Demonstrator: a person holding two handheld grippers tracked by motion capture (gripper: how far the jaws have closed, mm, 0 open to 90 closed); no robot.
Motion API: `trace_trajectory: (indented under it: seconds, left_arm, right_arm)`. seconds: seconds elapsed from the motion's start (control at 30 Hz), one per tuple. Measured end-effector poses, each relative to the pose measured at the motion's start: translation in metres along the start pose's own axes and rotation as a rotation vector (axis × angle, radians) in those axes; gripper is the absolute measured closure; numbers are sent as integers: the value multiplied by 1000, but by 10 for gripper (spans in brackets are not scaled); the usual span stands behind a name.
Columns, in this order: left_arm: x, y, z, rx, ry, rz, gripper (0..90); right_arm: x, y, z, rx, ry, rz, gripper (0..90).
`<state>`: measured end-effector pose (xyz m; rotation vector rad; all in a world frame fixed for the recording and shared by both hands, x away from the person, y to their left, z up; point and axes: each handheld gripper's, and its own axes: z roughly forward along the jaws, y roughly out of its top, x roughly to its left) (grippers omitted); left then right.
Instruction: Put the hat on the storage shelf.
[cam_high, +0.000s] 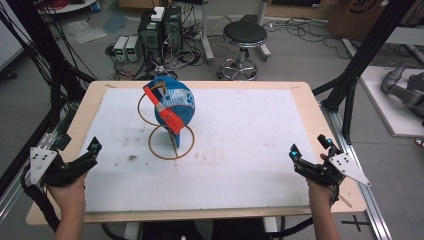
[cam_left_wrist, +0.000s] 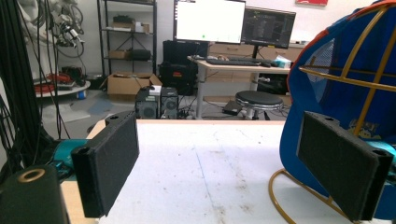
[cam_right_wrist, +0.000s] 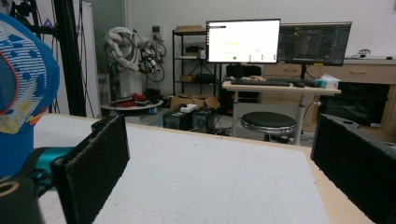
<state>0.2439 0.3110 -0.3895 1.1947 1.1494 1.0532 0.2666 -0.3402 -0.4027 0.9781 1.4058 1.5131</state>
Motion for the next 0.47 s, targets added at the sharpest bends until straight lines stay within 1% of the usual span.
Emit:
trace_trajectory:
  seconds: [0.1,0.2,0.23,0.33,0.47]
  left_arm:
    - [0,1,-1,1,4,3,134]
    - [1,0,-1,0,7,0,134]
    - [1,0,0,0,8,-2,134]
    - [2,1,-1,-2,11,-4,134]
    - [1,1,-1,-6,12,-5,134]
  right_arm:
    - [0,1,0,-4,0,-10,41]
    - [0,0,0,-1,-1,-9,41]
    - [1,0,0,4,2,-2,41]
    - [1,1,0,-2,-3,-11,41]
    - [1,1,-1,-1,0,-3,41]
